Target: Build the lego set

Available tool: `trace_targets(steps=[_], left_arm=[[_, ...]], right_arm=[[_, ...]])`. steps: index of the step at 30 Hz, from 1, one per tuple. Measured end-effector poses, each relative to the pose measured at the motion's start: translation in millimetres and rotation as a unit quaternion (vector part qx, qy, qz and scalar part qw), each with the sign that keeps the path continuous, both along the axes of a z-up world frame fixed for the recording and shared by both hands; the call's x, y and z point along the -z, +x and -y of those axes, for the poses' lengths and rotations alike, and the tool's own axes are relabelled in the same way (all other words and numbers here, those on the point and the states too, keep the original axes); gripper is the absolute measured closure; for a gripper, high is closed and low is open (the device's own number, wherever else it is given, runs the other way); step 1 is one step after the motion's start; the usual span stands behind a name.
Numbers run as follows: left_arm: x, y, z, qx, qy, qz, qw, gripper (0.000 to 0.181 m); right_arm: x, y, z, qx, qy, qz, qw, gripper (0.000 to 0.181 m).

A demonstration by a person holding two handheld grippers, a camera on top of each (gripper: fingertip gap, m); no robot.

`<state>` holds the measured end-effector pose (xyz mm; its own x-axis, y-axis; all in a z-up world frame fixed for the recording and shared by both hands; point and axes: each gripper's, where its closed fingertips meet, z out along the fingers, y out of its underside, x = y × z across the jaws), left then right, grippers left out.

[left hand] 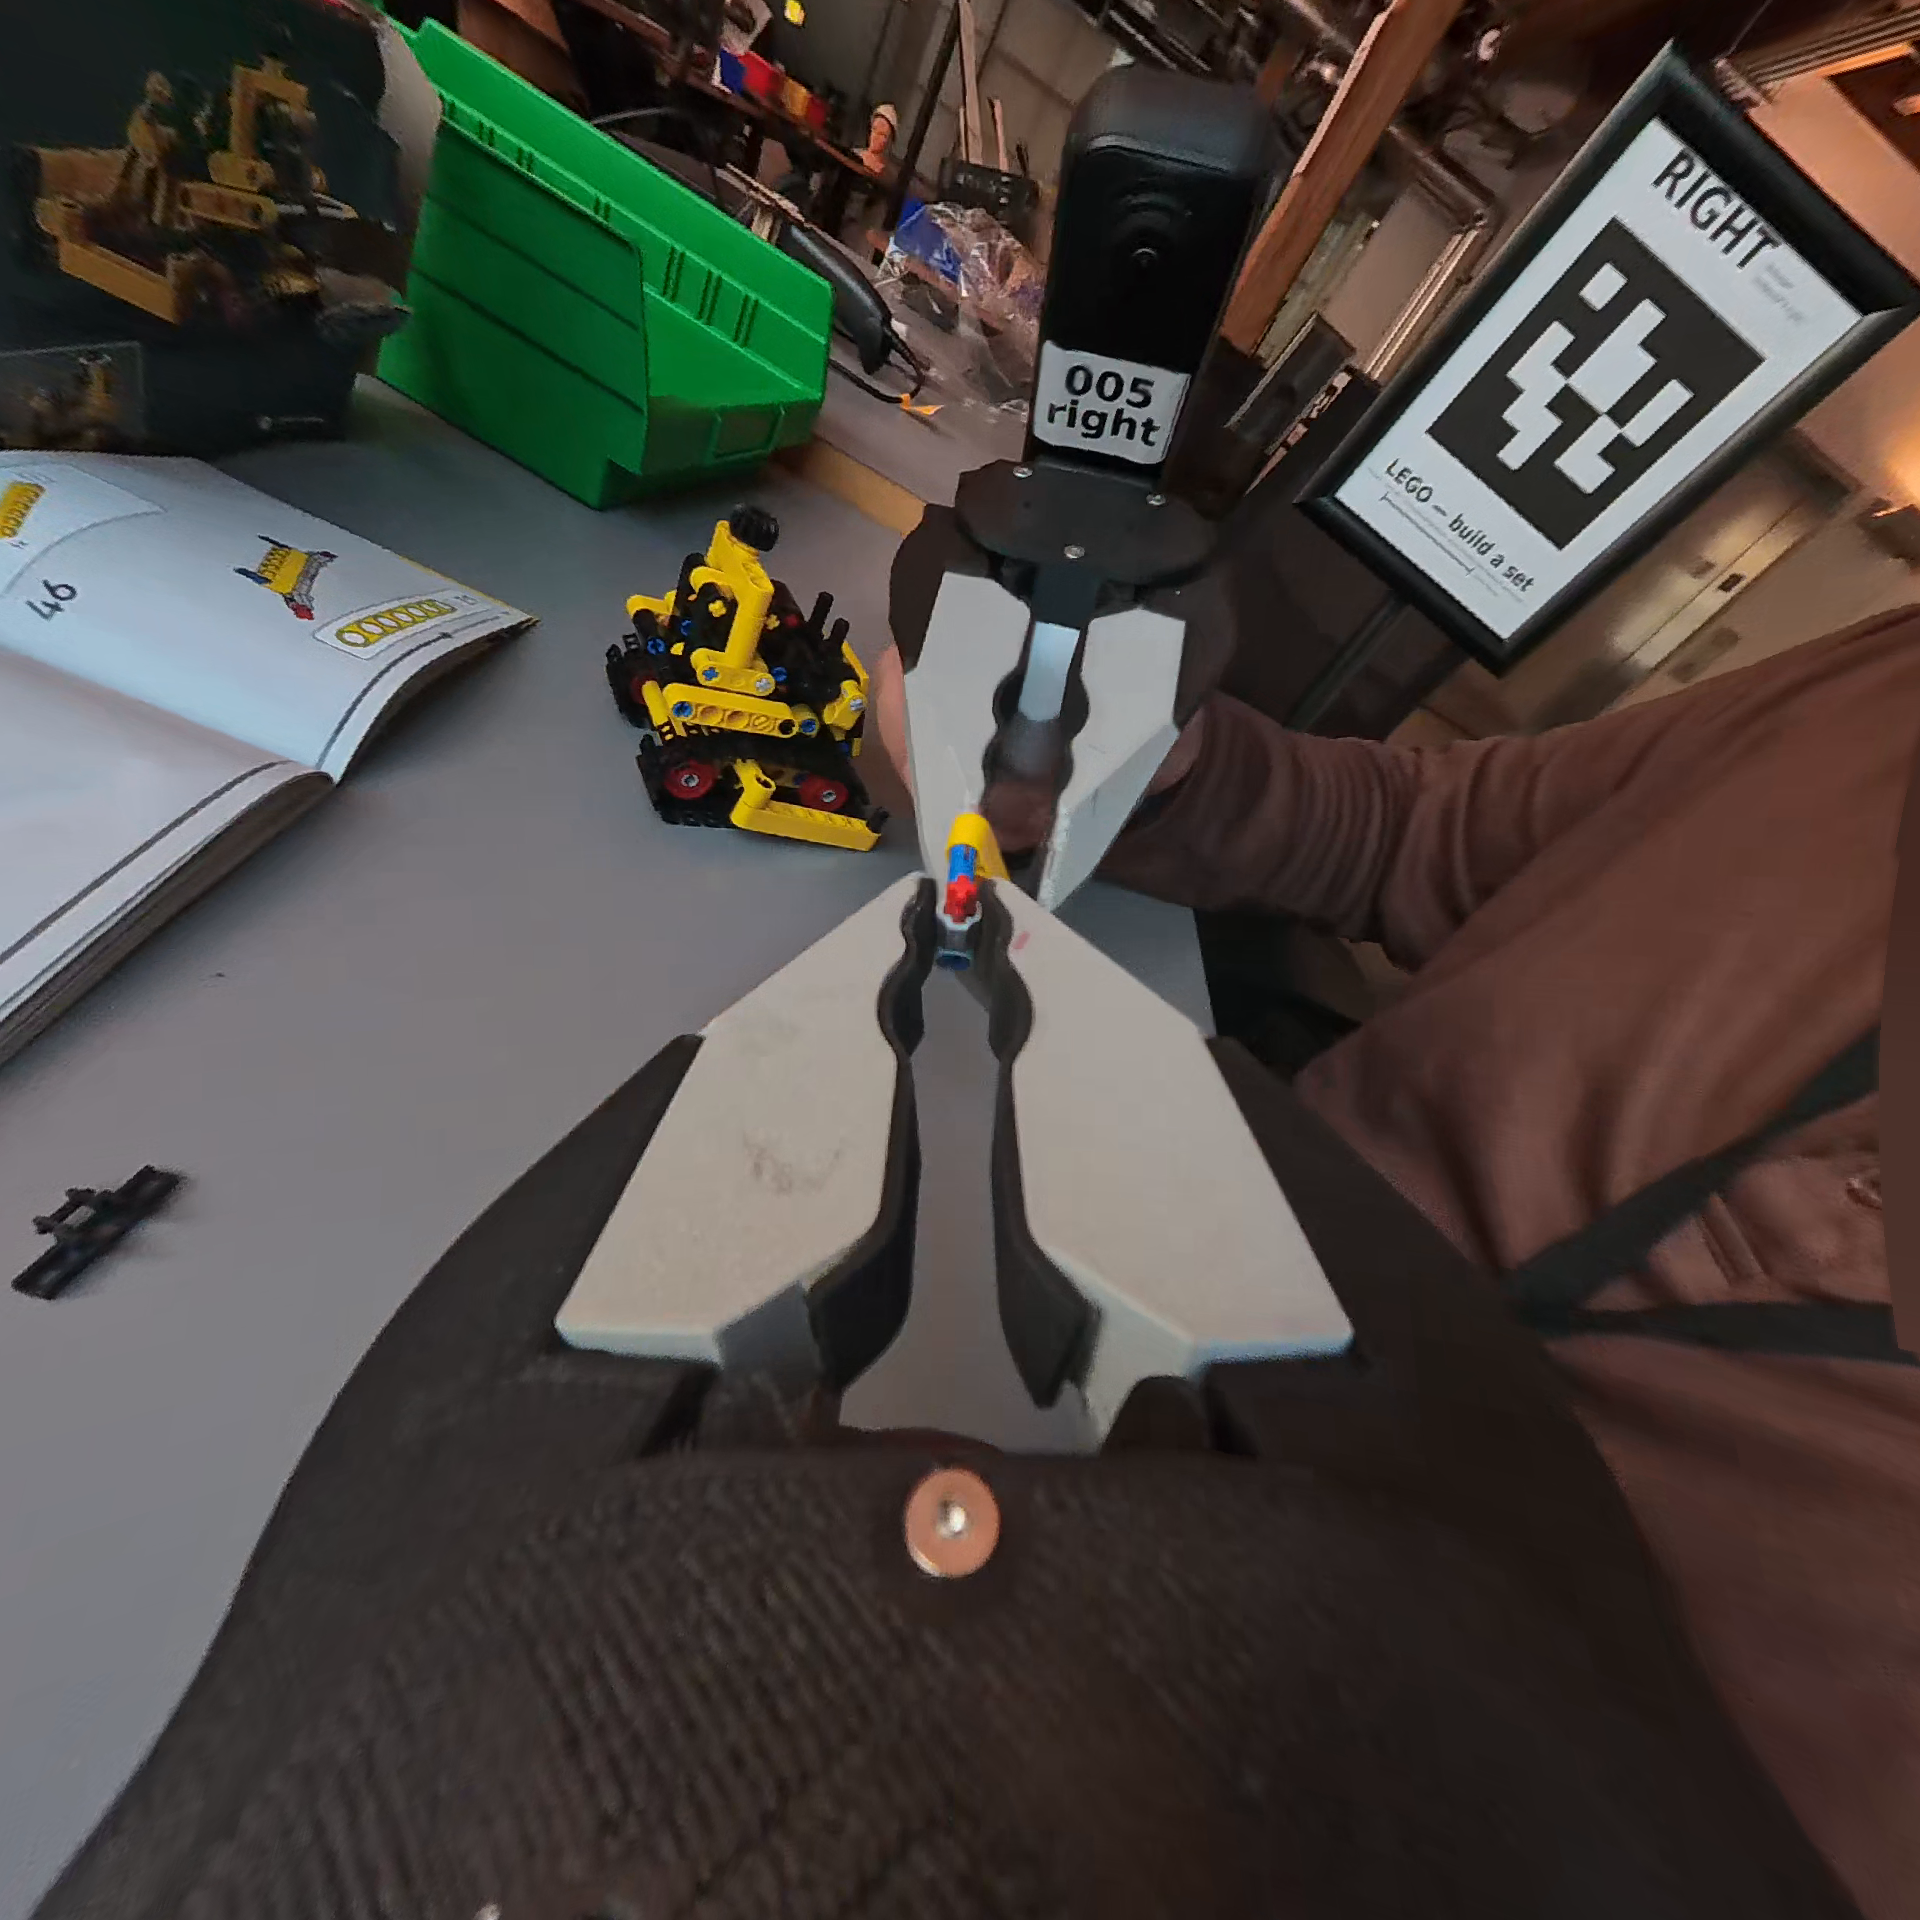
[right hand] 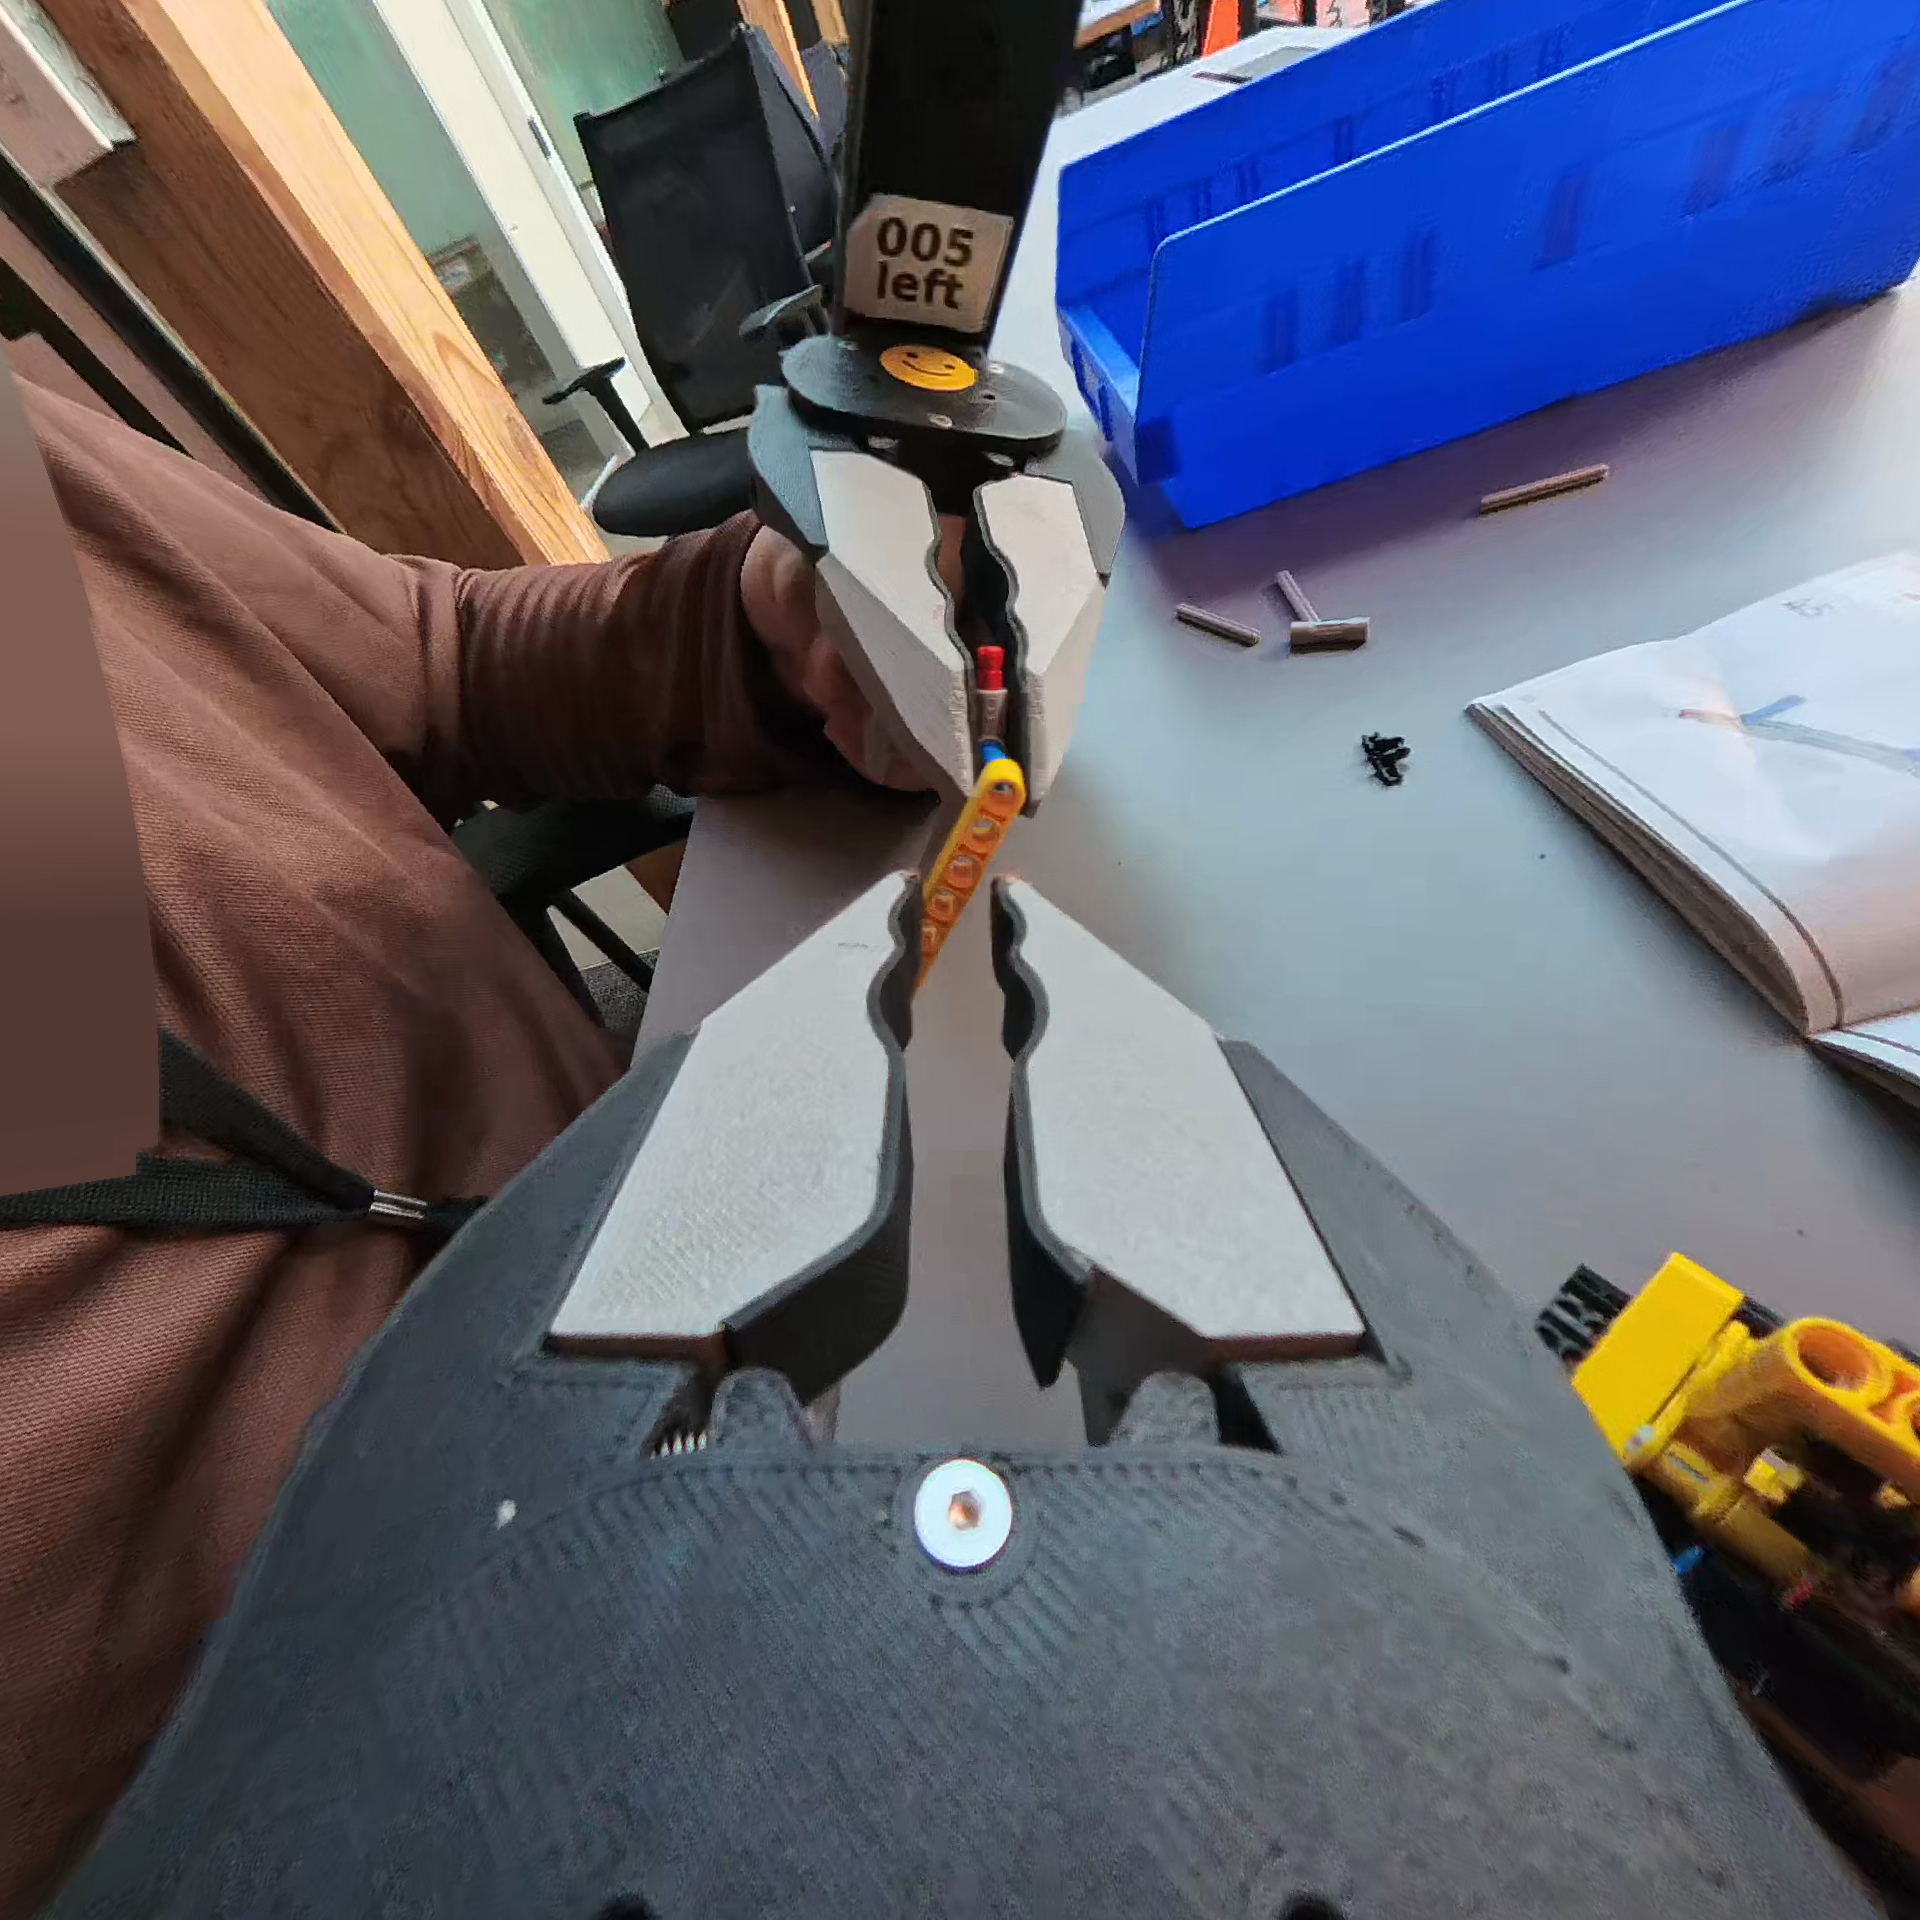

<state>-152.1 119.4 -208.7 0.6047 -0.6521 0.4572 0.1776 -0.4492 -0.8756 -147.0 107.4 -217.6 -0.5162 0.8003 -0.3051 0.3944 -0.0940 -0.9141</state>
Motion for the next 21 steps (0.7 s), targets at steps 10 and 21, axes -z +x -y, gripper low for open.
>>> trace_targets(steps=[10,21], left_arm=[[6.8,5.3,0.0,-0.012,0.011,-0.057,0.998,0.174],[-4.2,2.7,2.2,-0.023,0.03,-0.02,0.999,0.174]], right_arm=[[3.0,-1.4,-6.6,0.017,0.009,-0.009,1.0,0.177],[-9.0,2.4,-7.1,0.015,0.008,-0.054,0.998,0.176]])
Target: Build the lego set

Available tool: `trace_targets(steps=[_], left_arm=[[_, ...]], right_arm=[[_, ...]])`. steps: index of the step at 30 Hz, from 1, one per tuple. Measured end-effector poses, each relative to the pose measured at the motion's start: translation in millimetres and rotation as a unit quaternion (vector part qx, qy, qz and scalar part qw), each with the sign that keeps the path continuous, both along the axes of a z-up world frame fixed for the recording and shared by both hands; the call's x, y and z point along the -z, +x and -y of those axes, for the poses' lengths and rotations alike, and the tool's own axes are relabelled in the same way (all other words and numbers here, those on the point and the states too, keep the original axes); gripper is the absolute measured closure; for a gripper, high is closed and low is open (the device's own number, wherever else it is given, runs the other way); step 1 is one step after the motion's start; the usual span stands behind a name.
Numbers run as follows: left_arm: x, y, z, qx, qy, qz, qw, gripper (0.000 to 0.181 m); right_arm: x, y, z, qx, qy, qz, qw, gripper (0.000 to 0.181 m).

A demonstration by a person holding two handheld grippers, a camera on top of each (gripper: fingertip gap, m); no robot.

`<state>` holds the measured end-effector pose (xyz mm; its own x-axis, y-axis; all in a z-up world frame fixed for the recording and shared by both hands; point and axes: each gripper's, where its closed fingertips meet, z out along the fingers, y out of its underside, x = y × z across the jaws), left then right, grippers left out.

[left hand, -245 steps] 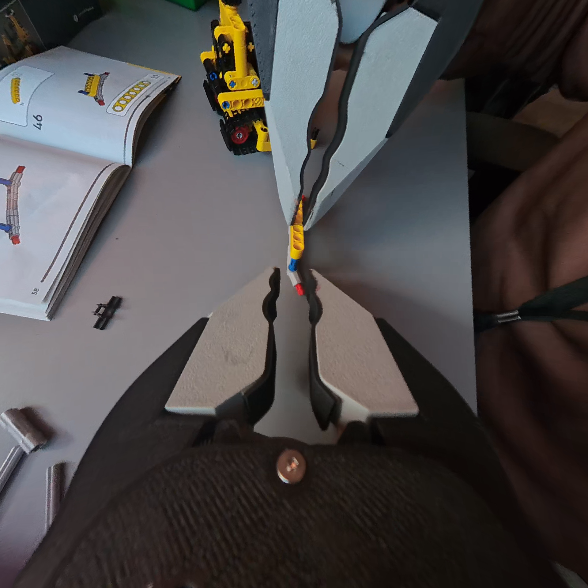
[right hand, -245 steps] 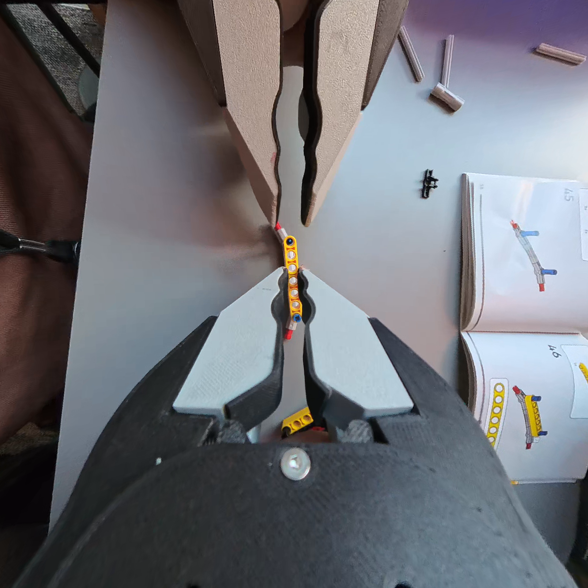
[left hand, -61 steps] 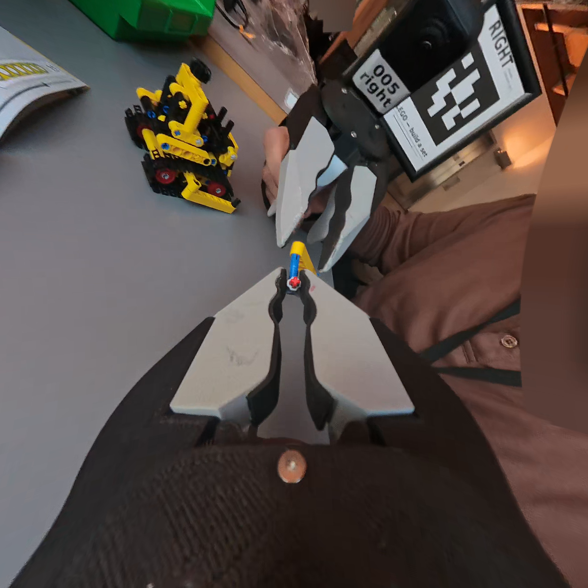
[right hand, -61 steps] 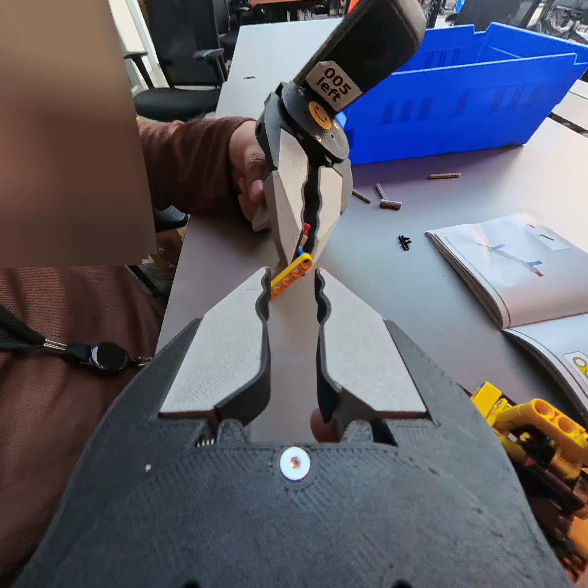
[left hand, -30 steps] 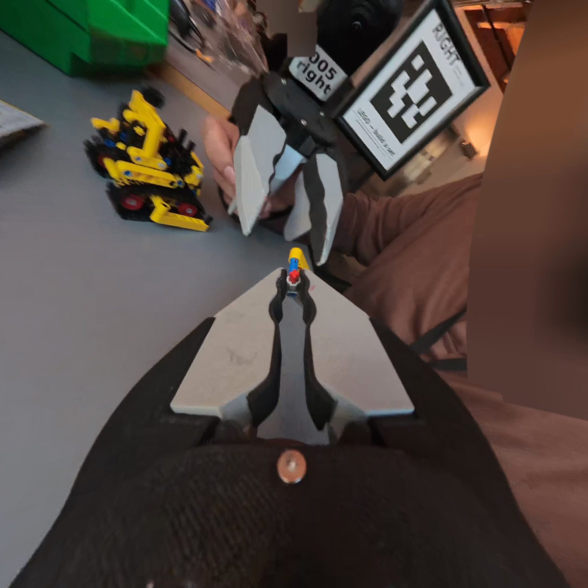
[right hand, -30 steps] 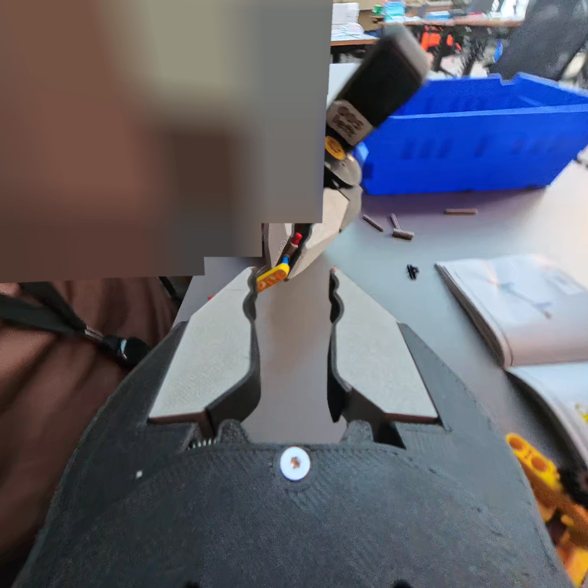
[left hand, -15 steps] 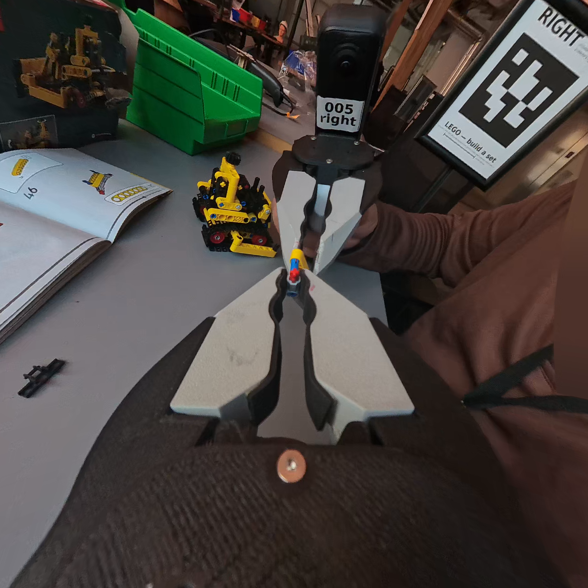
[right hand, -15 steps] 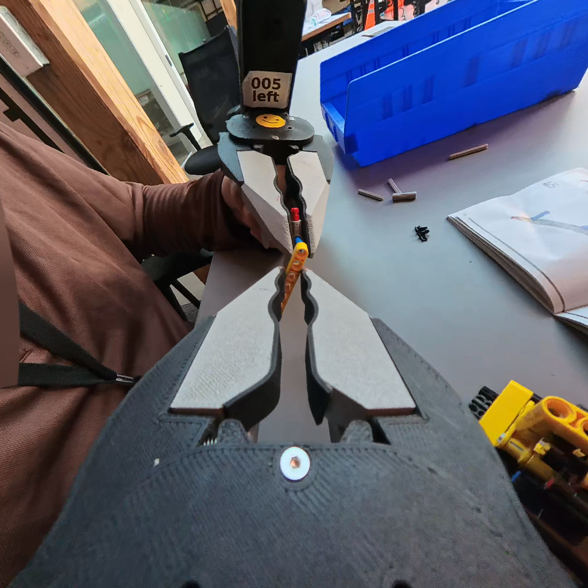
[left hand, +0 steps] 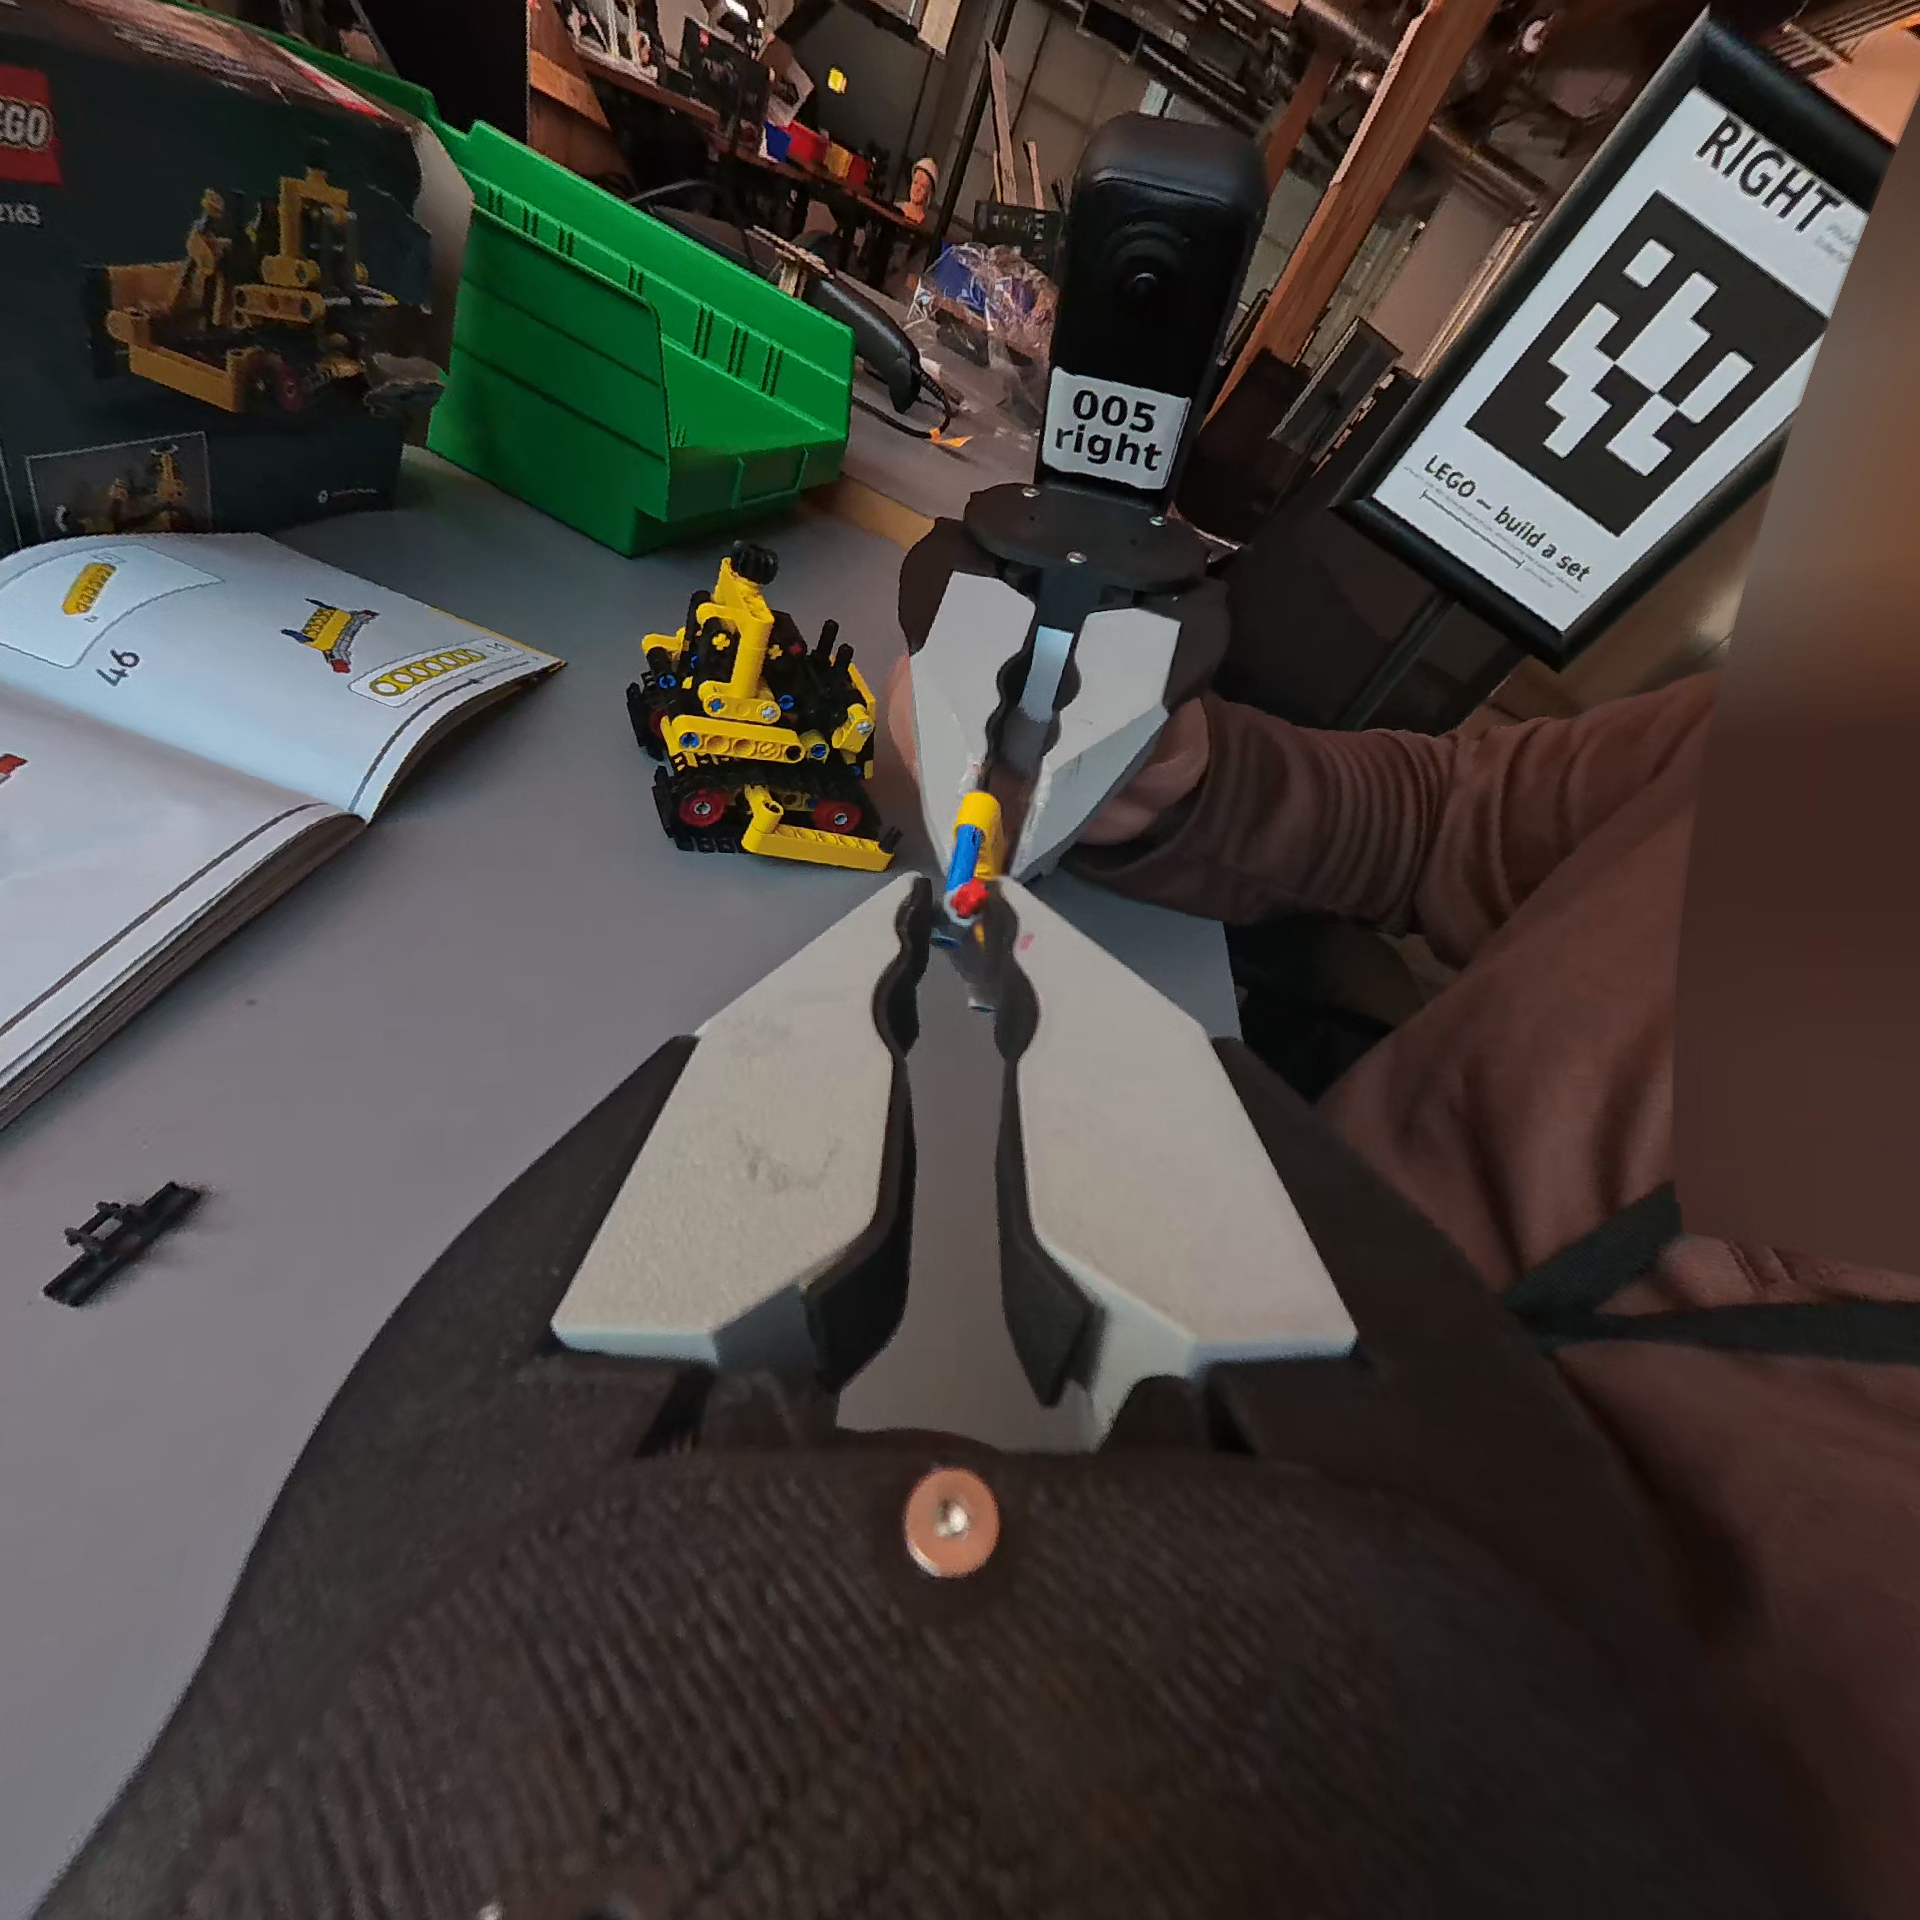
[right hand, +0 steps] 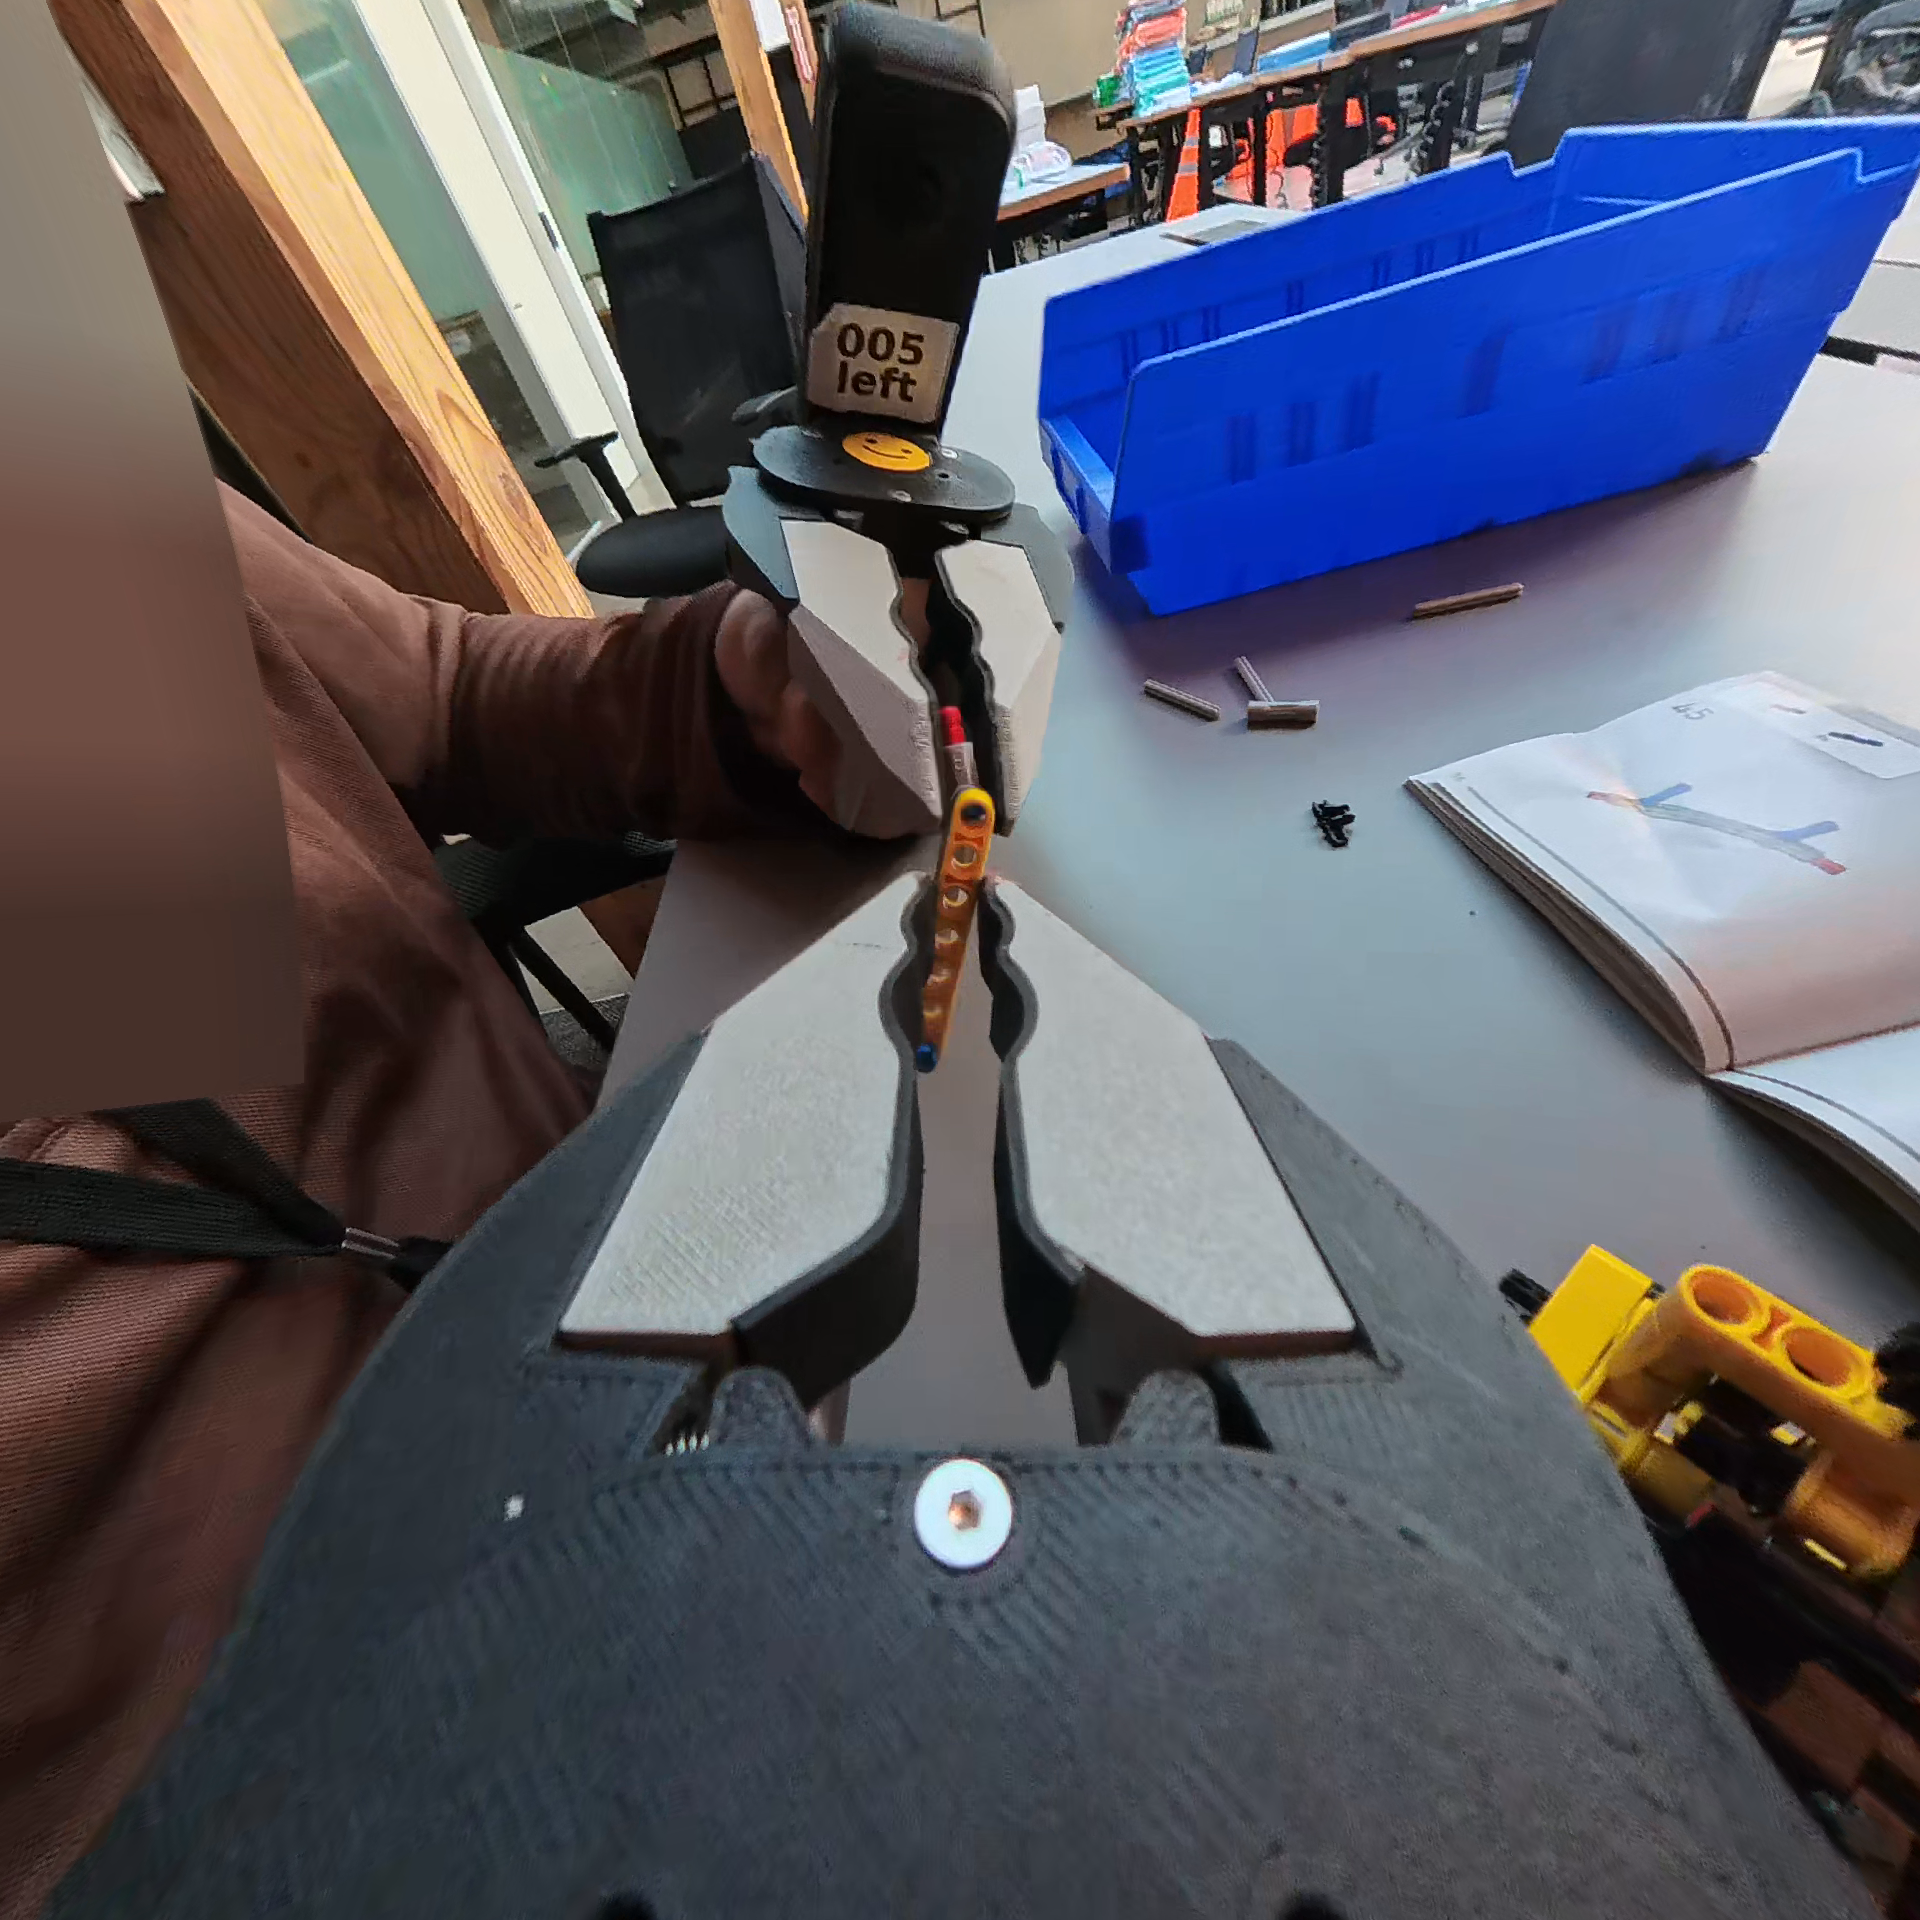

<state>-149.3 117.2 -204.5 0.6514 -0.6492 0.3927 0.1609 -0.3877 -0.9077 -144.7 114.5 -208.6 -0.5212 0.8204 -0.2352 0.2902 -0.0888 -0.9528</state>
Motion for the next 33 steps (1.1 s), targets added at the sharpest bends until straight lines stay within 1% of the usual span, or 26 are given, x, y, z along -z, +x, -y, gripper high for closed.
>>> trace_targets(steps=[3,7,11,16,18,21,23,25,27,31,33], left_arm=[[-0.9,-1.8,-2.6,-0.015,0.007,-0.005,1.0,0.176],[-0.1,1.2,-1.6,-0.008,0.01,-0.014,1.0,0.176],[1.4,0.1,-1.6,-0.009,0.01,-0.026,1.0,0.177],[6.6,2.3,-3.3,-0.015,0.021,-0.072,0.997,0.176],[6.6,5.4,-1.3,-0.005,0.024,-0.076,0.997,0.176],[-0.7,8.6,-0.5,-0.006,0.047,-0.064,0.997,0.175],[-4.5,8.8,-1.5,-0.011,0.055,-0.053,0.997,0.175],[-6.5,9.7,-2.0,-0.017,0.069,-0.062,0.996,0.176],[-5.4,11.4,-1.2,-0.016,0.076,-0.076,0.994,0.176],[0.1,15.3,4.5,0.018,0.05,-0.07,0.996,0.176],[3.7,17.7,8.2,0.037,0.042,-0.078,0.995,0.176]], right_arm=[[-3.0,-1.5,-0.8,0.007,-0.01,-0.004,1.0,0.174],[-4.0,-1.9,-1.0,0.019,0.025,-0.019,0.999,0.174],[-4.5,-3.1,0.8,0.019,0.009,-0.013,1.0,0.17],[-2.2,-5.6,-3.9,0.034,0.002,-0.007,0.999,0.175],[-3.4,-3.0,-1.5,0.02,-0.002,-0.012,1.0,0.177],[-9.1,0.4,0.3,0.017,0.03,-0.047,0.998,0.177],[-12.4,1.9,0.8,0.015,0.035,-0.059,0.998,0.177],[-12.9,3.8,1.3,0.008,0.039,-0.061,0.997,0.177],[-11.2,5.5,2.1,0.007,0.079,-0.068,0.995,0.177],[-6.9,8.7,7.0,-0.002,0.163,-0.078,0.984,0.176],[-3.2,10.7,9.6,-0.018,0.181,-0.071,0.981,0.176]])
